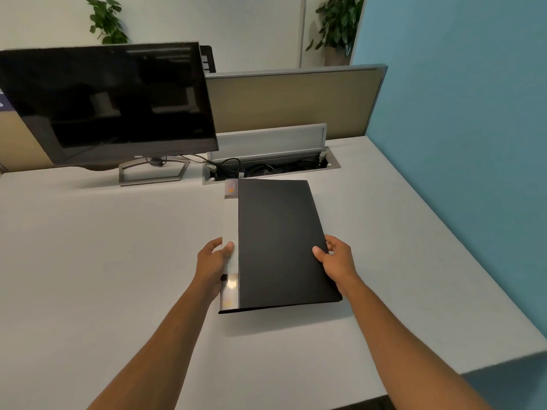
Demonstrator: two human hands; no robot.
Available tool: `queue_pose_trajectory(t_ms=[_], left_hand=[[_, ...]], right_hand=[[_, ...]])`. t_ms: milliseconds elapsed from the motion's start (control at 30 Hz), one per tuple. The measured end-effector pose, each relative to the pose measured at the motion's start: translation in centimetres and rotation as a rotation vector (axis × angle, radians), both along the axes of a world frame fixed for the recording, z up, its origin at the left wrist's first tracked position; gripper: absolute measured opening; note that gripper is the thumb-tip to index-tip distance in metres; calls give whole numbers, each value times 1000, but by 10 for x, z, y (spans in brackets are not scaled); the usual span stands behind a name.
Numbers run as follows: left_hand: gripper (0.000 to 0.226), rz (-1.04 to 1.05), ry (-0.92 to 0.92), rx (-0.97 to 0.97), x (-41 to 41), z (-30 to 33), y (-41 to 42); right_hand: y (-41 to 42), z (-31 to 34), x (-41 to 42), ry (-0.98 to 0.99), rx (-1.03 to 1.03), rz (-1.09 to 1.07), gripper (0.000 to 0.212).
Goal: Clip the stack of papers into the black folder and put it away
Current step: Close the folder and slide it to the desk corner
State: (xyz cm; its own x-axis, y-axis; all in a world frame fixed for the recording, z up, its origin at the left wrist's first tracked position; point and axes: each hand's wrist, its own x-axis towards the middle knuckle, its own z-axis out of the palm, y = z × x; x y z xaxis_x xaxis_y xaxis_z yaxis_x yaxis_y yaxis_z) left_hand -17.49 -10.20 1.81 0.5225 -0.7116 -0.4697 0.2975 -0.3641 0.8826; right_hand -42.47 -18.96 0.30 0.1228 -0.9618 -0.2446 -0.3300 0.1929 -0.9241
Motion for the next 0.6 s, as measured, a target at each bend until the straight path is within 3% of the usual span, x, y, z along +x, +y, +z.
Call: queue_pose_trajectory(t_ms=[600], left_hand=[[30, -19, -23, 18, -152, 1, -96]], right_hand=[[-98, 6, -147, 39, -33, -7, 41]])
